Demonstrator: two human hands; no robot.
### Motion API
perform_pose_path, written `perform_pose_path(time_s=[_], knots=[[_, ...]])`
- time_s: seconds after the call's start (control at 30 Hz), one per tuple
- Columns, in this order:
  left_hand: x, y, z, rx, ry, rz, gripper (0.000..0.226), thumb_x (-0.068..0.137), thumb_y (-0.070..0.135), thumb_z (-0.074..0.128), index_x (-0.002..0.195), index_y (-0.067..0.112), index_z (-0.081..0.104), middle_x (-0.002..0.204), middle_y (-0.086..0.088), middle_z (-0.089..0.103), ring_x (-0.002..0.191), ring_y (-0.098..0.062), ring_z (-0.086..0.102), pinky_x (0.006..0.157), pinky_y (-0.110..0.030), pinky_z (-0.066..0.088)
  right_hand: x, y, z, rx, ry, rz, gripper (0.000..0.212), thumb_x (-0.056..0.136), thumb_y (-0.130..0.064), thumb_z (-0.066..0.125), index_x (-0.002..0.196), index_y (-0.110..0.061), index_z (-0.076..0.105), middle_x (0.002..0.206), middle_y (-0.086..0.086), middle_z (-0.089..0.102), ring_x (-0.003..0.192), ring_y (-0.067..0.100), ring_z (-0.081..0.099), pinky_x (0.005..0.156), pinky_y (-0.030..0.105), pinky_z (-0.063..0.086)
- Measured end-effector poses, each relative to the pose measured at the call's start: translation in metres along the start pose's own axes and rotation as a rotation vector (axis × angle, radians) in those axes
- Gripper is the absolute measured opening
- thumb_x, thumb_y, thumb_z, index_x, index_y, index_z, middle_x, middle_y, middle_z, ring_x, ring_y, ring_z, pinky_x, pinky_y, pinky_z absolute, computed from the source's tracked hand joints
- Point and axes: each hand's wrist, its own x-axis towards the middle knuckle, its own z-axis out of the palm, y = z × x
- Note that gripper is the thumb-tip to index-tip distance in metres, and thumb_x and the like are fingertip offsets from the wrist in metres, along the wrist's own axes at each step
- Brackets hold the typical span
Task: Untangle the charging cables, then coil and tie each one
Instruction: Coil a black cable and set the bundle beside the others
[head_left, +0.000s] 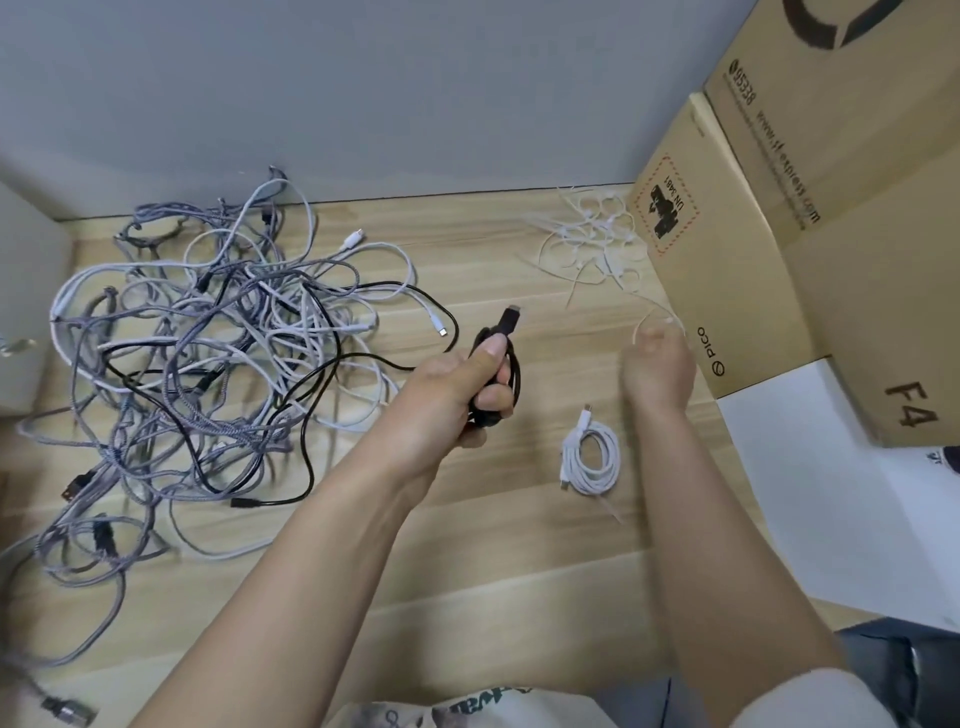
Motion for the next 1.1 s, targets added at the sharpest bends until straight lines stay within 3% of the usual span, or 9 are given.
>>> perform_pose_path(time_s=[0.1, 0.33, 0.4, 0.5, 0.6, 0.77, 0.9, 1.03, 1.1], knots=[[0.001, -0.004, -0.001, -0.012, 0.01, -0.019, 0.029, 0.098, 0.035, 0.039, 0.072, 0.023, 0.042, 0.048, 0.013, 0.034, 0.06, -0.01, 0.038, 0.049, -0.018, 0.024, 0.018, 0.039, 0.007, -0.214, -0.004, 0.078, 0.028, 0.085, -0.009, 0.057, 0.113, -0.01, 0.056, 0.125, 0.012, 0.049, 0.116, 0.033, 0.048, 0.093, 0.039, 0.04], [0.003, -0.005, -0.012, -0.02, 0.013, 0.003, 0.03, 0.099, 0.035, 0.039, 0.073, 0.021, 0.043, 0.049, 0.012, 0.035, 0.056, -0.008, 0.04, 0.048, -0.017, 0.028, 0.022, 0.049, 0.012, -0.259, -0.02, 0.058, 0.016, 0.09, -0.014, 0.052, 0.098, -0.011, 0.066, 0.117, 0.016, 0.05, 0.103, 0.035, 0.053, 0.083, 0.037, 0.042], [0.002, -0.008, -0.015, -0.04, 0.015, 0.012, 0.031, 0.1, 0.033, 0.038, 0.073, 0.019, 0.044, 0.049, 0.011, 0.035, 0.055, -0.008, 0.04, 0.046, -0.016, 0.03, 0.011, 0.032, 0.012, -0.148, 0.004, 0.027, 0.011, 0.091, -0.015, 0.053, 0.092, -0.015, 0.065, 0.111, 0.011, 0.052, 0.093, 0.029, 0.053, 0.072, 0.03, 0.039], [-0.001, -0.014, -0.021, -0.072, 0.036, 0.01, 0.031, 0.1, 0.032, 0.039, 0.073, 0.018, 0.045, 0.047, 0.012, 0.035, 0.055, -0.008, 0.038, 0.046, -0.017, 0.033, -0.027, -0.007, 0.014, 0.222, 0.006, -0.063, 0.013, 0.091, -0.013, 0.054, 0.08, -0.02, 0.056, 0.077, -0.005, 0.047, 0.069, 0.014, 0.043, 0.055, 0.024, 0.031], [-0.01, -0.018, -0.032, -0.058, 0.074, 0.032, 0.031, 0.1, 0.03, 0.039, 0.072, 0.018, 0.044, 0.046, 0.013, 0.035, 0.054, -0.008, 0.034, 0.046, -0.016, 0.033, -0.084, -0.046, 0.014, 0.551, -0.134, -0.168, 0.024, 0.091, -0.005, 0.056, 0.076, -0.023, 0.054, 0.064, -0.007, 0.033, 0.055, 0.004, 0.032, 0.055, 0.019, 0.028], [-0.04, -0.025, -0.059, 0.031, 0.11, 0.144, 0.031, 0.1, 0.025, 0.039, 0.07, 0.017, 0.041, 0.046, 0.013, 0.033, 0.051, -0.006, 0.029, 0.048, -0.018, 0.027, -0.182, -0.084, 0.01, 0.781, -0.44, -0.324, 0.018, 0.094, -0.009, 0.055, 0.079, -0.019, 0.056, 0.059, -0.013, 0.044, 0.052, 0.002, 0.036, 0.051, 0.014, 0.032], [-0.063, -0.031, -0.075, 0.18, 0.091, 0.24, 0.034, 0.1, 0.02, 0.041, 0.066, 0.019, 0.042, 0.048, 0.013, 0.036, 0.048, -0.001, 0.032, 0.049, -0.02, 0.027, -0.227, -0.081, 0.011, 0.811, -0.69, -0.414, 0.018, 0.092, -0.013, 0.047, 0.075, -0.011, 0.053, 0.052, -0.017, 0.05, 0.046, -0.002, 0.035, 0.048, 0.012, 0.028], [-0.078, -0.045, -0.096, 0.318, 0.116, 0.285, 0.031, 0.084, 0.045, 0.05, 0.066, 0.02, 0.048, 0.058, 0.005, 0.052, 0.058, -0.009, 0.046, 0.057, -0.029, 0.033, -0.254, -0.076, 0.011, 0.715, -0.724, -0.469, 0.023, 0.09, -0.024, 0.048, 0.069, -0.015, 0.052, 0.052, -0.007, 0.043, 0.049, 0.008, 0.035, 0.05, 0.02, 0.032], [-0.084, -0.048, -0.1, 0.333, 0.101, 0.283, 0.041, 0.079, 0.052, 0.048, 0.068, 0.013, 0.05, 0.063, -0.005, 0.058, 0.064, -0.013, 0.051, 0.058, -0.03, 0.032, -0.264, -0.075, 0.01, 0.652, -0.704, -0.478, 0.035, 0.09, -0.04, 0.052, 0.064, -0.017, 0.052, 0.055, 0.001, 0.045, 0.052, 0.013, 0.041, 0.055, 0.027, 0.038]])
